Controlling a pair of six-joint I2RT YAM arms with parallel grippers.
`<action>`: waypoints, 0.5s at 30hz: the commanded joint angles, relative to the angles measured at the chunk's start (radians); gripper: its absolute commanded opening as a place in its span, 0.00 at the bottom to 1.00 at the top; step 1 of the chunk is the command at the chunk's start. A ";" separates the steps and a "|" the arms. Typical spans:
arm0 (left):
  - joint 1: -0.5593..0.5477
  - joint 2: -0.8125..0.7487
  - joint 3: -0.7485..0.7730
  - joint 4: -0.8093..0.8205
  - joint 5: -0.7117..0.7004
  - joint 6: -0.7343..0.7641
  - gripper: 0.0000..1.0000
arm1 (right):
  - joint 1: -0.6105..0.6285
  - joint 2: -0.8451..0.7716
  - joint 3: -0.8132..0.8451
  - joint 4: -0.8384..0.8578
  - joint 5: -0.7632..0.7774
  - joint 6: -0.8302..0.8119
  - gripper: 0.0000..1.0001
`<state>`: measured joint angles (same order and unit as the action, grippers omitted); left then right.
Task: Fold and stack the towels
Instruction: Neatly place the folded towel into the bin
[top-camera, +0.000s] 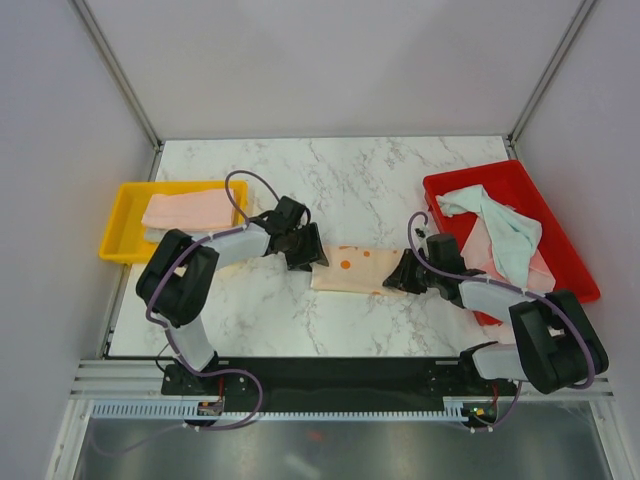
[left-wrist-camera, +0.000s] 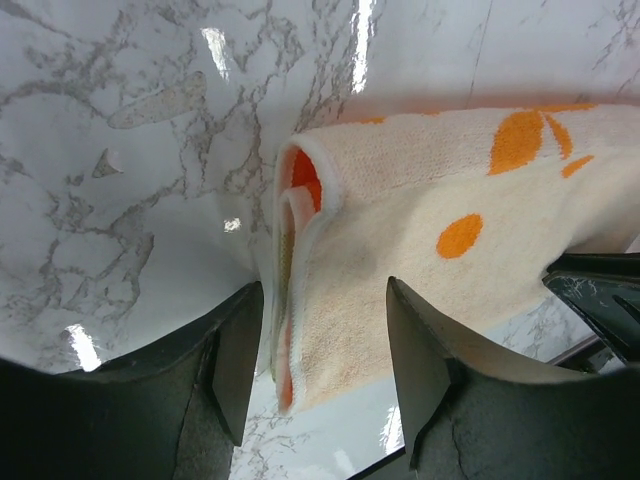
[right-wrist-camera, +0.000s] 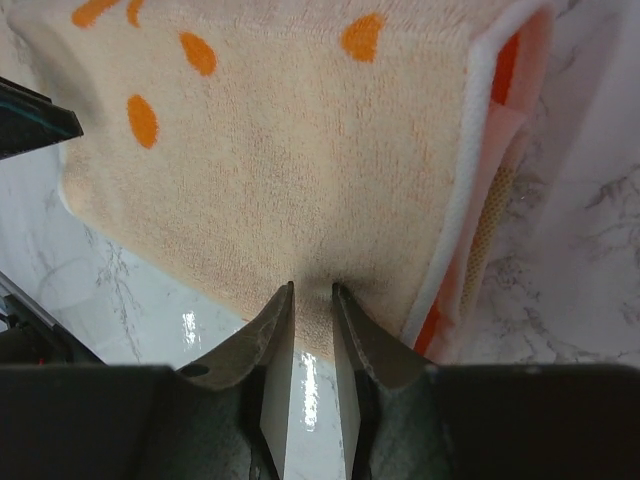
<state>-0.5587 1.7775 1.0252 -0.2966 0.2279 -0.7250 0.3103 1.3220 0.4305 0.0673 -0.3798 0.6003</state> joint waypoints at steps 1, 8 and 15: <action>-0.006 0.046 -0.045 0.016 0.001 -0.042 0.60 | 0.001 0.011 -0.029 0.103 0.009 0.000 0.30; -0.010 0.076 -0.059 0.053 0.062 -0.039 0.49 | 0.001 -0.017 -0.058 0.097 0.027 -0.004 0.30; -0.014 0.069 -0.039 0.004 0.008 -0.011 0.03 | 0.001 -0.026 -0.061 0.091 0.018 0.003 0.30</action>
<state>-0.5610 1.8091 0.9939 -0.2127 0.2977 -0.7605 0.3103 1.3151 0.3836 0.1501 -0.3801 0.6064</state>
